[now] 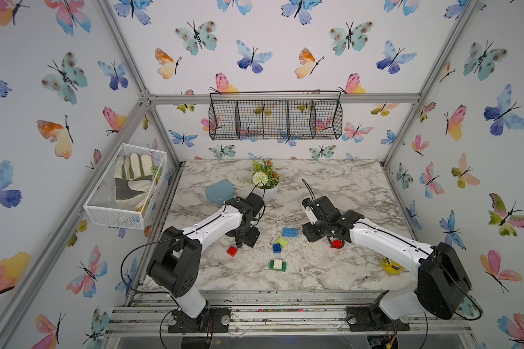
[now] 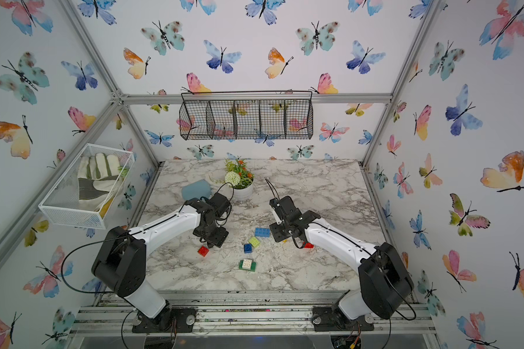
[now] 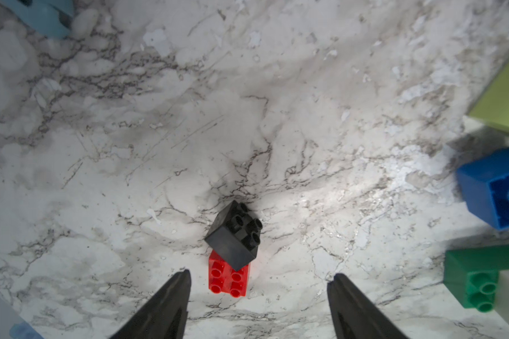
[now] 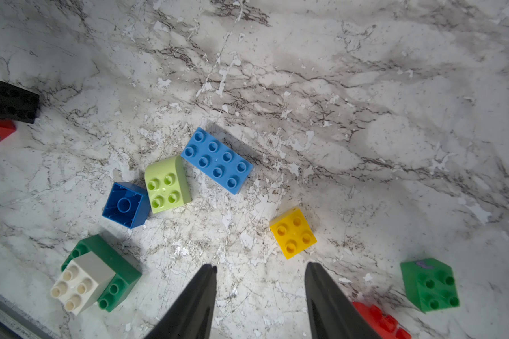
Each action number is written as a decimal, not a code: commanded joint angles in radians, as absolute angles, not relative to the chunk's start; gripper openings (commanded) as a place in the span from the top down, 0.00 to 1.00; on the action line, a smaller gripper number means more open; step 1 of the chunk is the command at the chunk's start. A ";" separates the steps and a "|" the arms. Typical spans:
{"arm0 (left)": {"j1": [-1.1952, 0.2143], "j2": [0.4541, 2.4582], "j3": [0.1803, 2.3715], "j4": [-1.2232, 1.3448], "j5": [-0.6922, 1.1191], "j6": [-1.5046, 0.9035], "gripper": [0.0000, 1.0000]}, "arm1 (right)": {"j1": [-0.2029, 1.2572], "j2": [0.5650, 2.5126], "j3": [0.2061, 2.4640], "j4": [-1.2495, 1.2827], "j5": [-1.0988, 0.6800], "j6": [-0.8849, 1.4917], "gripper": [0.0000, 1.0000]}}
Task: Assemble the number 1 with lego
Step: Move the lego brick at the center of the board.
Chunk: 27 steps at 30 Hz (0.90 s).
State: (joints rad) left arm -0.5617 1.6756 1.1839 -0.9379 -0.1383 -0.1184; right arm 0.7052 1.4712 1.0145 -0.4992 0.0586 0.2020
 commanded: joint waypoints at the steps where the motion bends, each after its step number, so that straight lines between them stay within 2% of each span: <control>1: -0.531 1.734 1.183 -1.070 -0.158 -0.268 0.20 | 0.696 1.445 1.012 -0.502 0.064 0.215 0.46; 4: -0.498 1.726 1.089 -1.006 -0.119 -0.291 0.20 | 0.692 1.435 1.004 -0.497 0.061 0.215 0.46; 9: -0.462 1.723 1.067 -0.953 -0.131 -0.295 0.21 | 0.689 1.446 1.008 -0.497 0.047 0.209 0.46; 12: -0.458 1.731 1.057 -0.922 -0.093 -0.289 0.28 | 0.688 1.450 1.015 -0.497 0.043 0.211 0.46; 17: -0.455 1.746 1.035 -0.871 -0.063 -0.275 0.32 | 0.687 1.447 1.012 -0.495 0.041 0.215 0.47; 27: -0.466 1.735 1.007 -0.825 0.038 -0.282 0.54 | 0.687 1.451 1.016 -0.496 0.031 0.221 0.47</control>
State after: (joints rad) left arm -0.4583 1.7386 1.0283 -0.8509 -0.0090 -0.2737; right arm 0.6926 1.4567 1.0138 -0.4931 0.0452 0.2089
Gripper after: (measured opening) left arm 0.478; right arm 0.527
